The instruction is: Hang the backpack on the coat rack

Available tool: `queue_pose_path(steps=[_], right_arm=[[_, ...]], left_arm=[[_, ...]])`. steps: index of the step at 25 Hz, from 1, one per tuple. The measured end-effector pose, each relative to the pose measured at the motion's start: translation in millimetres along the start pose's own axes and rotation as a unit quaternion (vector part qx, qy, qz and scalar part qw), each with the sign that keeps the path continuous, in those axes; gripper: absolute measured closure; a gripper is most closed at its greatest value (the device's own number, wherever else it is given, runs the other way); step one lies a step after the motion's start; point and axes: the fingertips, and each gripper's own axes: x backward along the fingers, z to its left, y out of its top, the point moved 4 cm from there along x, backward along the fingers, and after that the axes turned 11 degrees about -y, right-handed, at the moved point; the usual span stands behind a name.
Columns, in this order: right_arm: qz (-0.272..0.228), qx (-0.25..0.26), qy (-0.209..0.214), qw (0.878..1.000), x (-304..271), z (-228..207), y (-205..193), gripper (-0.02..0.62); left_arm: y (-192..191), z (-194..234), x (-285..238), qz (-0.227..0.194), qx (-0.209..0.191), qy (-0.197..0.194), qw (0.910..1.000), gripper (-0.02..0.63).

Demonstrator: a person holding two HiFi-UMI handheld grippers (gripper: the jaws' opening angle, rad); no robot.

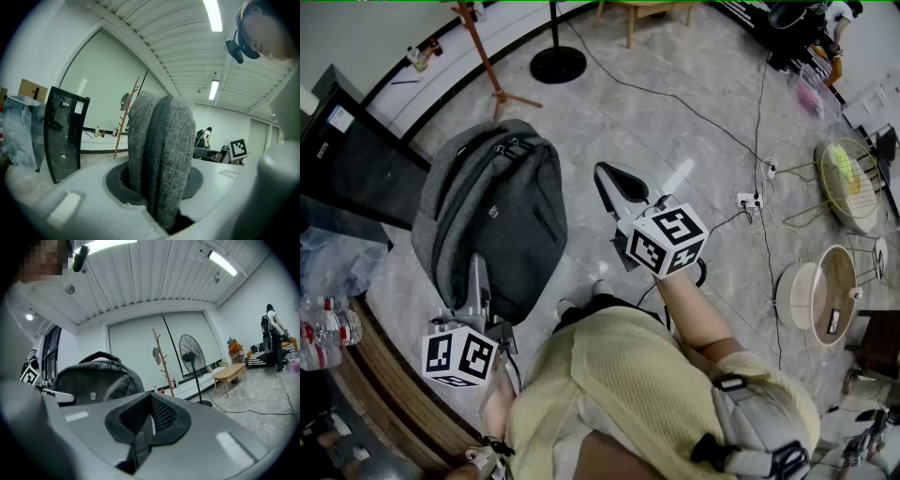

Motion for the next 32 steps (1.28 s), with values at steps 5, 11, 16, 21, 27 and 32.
queue_pose_path(steps=[5, 11, 16, 21, 27, 32], right_arm=[[-0.016, -0.019, 0.018, 1.0, 1.9, -4.5, 1.5, 0.589], [-0.035, 0.042, 0.076, 0.996, -1.4, 8.6, -1.0, 0.503], [-0.028, 0.056, 0.106, 0.992, -9.6, 8.4, -2.9, 0.408], [-0.026, 0.063, 0.144, 0.987, -21.5, 13.8, -2.5, 0.323], [-0.021, 0.053, 0.196, 0.979, -37.9, 24.9, 2.8, 0.267], [-0.026, 0.048, 0.224, 0.973, -45.0, 30.1, 10.5, 0.244]], left_arm=[[-0.6, -6.1, -9.7, 0.003, -0.001, -0.02, 0.9998, 0.518], [6.1, -12.1, -14.0, 0.003, -0.018, -0.042, 0.9989, 0.518], [13.3, -16.6, -11.2, -0.009, -0.03, -0.058, 0.9978, 0.518], [20.6, -15.7, -9.6, -0.011, -0.052, -0.085, 0.995, 0.518], [36.5, -9.9, -12.9, -0.005, -0.1, -0.107, 0.9892, 0.517], [49.3, -7.3, -20.0, 0.002, -0.13, -0.114, 0.9849, 0.517]])
